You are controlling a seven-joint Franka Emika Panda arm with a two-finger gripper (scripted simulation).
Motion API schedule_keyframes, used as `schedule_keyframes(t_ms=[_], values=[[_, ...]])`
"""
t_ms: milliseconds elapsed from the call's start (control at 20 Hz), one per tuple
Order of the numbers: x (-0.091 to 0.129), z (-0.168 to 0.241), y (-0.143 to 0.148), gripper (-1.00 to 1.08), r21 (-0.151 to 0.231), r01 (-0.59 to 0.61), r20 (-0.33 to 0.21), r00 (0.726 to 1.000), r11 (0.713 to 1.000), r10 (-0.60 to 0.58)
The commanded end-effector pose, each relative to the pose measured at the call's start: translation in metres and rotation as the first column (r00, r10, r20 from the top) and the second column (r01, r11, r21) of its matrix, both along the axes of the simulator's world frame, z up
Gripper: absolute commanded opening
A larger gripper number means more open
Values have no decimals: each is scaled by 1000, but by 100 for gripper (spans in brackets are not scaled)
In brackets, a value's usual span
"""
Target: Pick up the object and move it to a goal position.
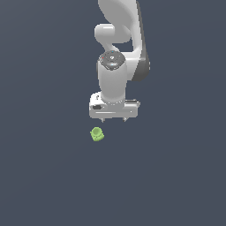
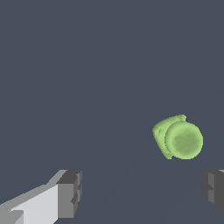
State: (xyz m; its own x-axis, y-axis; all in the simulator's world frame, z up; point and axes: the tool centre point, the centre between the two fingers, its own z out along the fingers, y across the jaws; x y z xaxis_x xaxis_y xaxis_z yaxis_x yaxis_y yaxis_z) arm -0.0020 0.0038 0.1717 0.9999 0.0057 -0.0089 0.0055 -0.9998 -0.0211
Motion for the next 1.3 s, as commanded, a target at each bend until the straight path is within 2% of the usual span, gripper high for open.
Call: schedule_keyframes(t_ms=[0, 750, 1250], values=[[0, 0, 0, 100, 0, 0, 0, 1000, 1000, 0], [-3, 9, -9, 100, -11, -31, 4, 1000, 999, 31], [-1, -4, -21, 100, -14, -91, 5, 996, 996, 91]])
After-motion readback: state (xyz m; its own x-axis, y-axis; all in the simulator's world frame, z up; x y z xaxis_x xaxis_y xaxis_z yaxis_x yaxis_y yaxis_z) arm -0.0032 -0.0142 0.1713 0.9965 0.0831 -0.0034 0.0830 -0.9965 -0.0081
